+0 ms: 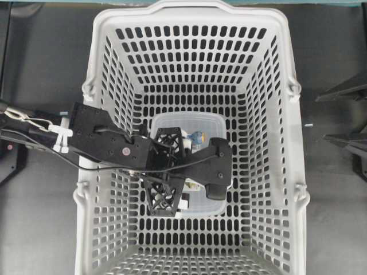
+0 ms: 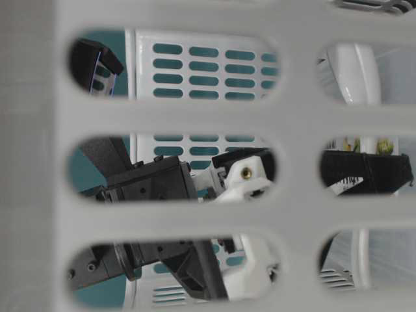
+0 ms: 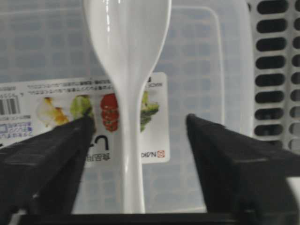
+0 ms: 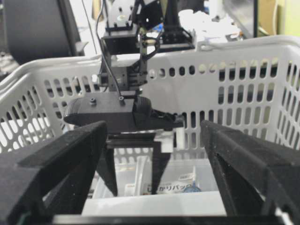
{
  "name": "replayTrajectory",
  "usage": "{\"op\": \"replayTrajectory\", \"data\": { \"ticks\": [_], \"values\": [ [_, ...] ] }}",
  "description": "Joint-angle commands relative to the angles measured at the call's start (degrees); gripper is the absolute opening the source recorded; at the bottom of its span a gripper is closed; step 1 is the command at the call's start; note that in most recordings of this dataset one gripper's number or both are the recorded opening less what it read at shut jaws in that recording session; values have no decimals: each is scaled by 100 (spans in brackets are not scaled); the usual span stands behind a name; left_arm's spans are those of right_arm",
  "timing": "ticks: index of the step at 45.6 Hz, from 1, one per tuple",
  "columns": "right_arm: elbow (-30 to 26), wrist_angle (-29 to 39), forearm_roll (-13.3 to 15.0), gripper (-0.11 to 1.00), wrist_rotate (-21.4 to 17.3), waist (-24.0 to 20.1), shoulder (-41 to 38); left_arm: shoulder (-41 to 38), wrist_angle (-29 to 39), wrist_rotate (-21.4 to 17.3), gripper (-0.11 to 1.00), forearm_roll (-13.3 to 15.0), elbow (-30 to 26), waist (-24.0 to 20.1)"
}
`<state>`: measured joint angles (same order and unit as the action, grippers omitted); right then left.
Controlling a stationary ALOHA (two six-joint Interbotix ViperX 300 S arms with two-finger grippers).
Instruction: Pick up the chinese spoon from the shopping basket with the left arm.
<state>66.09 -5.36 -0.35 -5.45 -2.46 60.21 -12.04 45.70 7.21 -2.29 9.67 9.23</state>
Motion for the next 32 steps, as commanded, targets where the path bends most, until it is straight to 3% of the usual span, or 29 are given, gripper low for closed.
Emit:
{"op": "replayTrajectory", "data": {
  "ticks": [1,9,11,21,32],
  "values": [
    [-79,-26,-18,78,0,-9,-35,35,9,9,66,-18,-26,9],
    [-53,-26,-18,78,-9,-18,-26,141,9,-18,18,-18,-79,9],
    [-53,-35,-18,78,-9,-18,-35,193,26,-26,11,-18,-105,9],
    [-44,-26,-18,78,-9,-18,-26,536,554,-26,12,-26,-624,9],
    [-18,-35,-9,78,-9,-18,-26,738,1723,-9,12,-26,-1846,9]
  ]
}}
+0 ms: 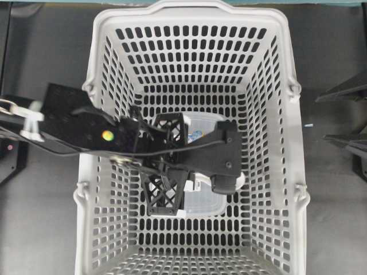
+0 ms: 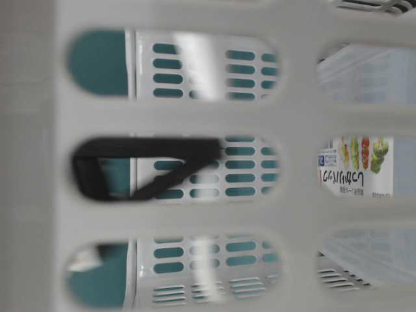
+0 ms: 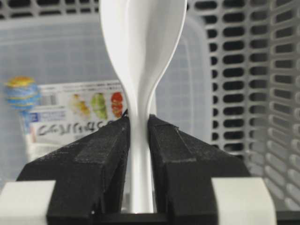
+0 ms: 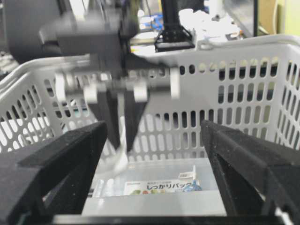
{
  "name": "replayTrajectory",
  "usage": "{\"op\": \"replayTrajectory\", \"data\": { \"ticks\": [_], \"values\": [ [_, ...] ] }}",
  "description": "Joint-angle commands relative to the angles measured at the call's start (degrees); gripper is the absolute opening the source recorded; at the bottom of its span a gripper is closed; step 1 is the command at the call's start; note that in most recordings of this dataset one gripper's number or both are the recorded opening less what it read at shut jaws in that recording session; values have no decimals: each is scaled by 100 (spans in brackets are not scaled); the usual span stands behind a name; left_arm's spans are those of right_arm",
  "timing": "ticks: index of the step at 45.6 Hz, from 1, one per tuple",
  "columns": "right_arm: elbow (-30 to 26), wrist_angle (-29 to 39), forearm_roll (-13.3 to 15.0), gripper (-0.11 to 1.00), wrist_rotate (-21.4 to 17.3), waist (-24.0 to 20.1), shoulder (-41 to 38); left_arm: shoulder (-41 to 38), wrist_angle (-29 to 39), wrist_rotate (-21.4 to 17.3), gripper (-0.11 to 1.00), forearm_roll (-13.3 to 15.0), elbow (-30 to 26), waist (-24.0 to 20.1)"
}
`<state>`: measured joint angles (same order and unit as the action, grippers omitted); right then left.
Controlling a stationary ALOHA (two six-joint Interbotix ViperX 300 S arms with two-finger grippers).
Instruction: Pick up the chinese spoon from the shopping basket with the left arm.
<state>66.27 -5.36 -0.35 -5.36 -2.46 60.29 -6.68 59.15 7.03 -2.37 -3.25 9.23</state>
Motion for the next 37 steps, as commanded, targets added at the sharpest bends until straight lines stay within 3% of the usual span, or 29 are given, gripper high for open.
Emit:
{"op": "replayTrajectory", "data": {
  "ticks": [1,10,37],
  "values": [
    [-44,-35,-18,78,-18,-18,-35,202,483,0,12,-18,-650,9],
    [-44,-35,-9,78,-18,-18,-26,132,1081,-18,12,-18,-1195,9],
    [-26,-35,-18,78,-18,-18,-26,123,1134,-18,12,-18,-1187,9]
  ]
}}
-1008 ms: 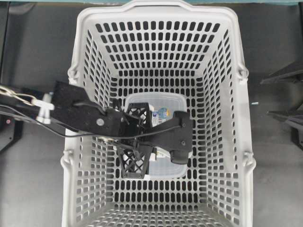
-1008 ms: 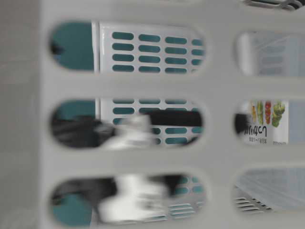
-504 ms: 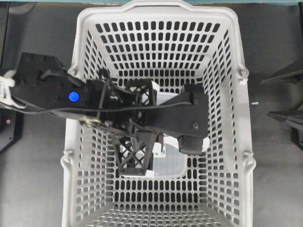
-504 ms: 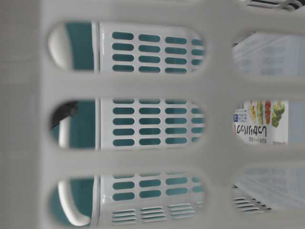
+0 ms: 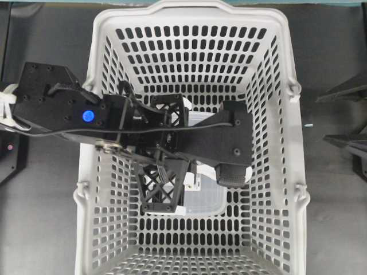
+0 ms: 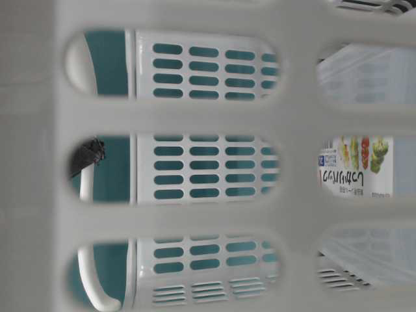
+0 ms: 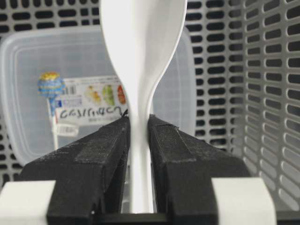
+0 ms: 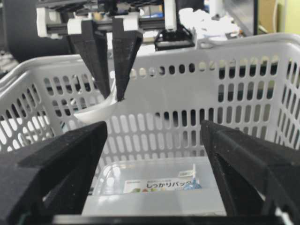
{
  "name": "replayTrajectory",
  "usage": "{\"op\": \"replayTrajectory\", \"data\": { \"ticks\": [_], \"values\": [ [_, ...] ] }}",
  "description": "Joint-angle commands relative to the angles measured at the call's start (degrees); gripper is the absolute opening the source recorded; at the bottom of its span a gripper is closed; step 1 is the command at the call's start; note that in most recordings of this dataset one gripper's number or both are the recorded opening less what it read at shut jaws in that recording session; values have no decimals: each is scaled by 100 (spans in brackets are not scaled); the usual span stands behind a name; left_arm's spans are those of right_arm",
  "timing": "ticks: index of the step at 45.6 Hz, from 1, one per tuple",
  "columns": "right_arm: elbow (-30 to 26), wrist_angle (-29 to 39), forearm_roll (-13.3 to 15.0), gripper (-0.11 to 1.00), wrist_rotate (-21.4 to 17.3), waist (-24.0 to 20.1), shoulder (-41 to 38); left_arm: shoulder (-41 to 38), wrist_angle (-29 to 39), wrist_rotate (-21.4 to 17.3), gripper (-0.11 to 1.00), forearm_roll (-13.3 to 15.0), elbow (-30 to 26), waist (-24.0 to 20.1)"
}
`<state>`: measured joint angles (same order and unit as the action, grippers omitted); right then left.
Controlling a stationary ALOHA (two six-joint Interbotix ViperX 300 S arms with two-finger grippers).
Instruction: Pick up the chinese spoon from the shopping basket with the left arm.
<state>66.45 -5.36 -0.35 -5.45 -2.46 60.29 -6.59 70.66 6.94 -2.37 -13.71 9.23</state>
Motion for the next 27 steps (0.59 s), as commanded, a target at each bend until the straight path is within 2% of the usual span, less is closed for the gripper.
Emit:
{"op": "replayTrajectory", "data": {
  "ticks": [1,27],
  "values": [
    [-44,-35,-18,78,-9,-18,-35,114,-9,-9,12,-18,-141,18],
    [-26,-35,-18,78,-9,-18,53,114,0,-9,12,-18,-132,9]
  ]
}}
